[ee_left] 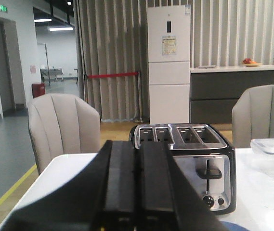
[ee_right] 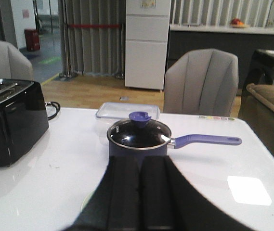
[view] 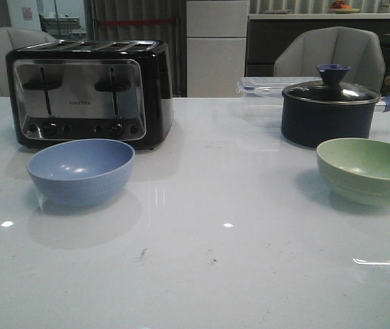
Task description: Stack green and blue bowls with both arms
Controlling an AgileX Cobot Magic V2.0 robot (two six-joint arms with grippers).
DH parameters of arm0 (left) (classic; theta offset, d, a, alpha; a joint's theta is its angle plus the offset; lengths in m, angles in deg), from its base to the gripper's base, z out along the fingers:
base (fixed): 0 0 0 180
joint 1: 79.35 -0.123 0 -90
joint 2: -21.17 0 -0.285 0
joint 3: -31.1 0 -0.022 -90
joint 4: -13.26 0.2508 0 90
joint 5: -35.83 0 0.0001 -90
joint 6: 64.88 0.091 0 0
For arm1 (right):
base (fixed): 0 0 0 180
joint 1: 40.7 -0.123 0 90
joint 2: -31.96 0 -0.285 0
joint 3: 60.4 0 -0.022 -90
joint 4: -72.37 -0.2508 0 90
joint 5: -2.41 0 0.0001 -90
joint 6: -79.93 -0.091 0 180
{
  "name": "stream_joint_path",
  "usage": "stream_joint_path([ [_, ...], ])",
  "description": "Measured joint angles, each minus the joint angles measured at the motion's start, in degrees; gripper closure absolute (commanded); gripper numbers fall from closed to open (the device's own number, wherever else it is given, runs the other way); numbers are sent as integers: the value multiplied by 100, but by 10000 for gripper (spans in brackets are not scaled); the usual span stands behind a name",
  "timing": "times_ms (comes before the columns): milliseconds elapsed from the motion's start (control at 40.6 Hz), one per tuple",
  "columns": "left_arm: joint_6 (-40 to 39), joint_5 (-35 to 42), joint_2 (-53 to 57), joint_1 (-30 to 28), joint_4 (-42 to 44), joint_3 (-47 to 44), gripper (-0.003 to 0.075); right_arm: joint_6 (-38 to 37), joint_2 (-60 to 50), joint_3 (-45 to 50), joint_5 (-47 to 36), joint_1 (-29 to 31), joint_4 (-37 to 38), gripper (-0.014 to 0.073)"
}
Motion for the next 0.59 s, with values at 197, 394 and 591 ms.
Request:
stream_joint_path([
  [197,0,-1059,-914,0,0,863,627,0,1033,-683,869,0,92,538],
  [394,0,-1781,-1554,0,0,893,627,0,1913,-707,1271,0,149,538],
  [591,0,-2002,-2056,0,0,893,627,0,2608,-707,1345,0,162,533],
])
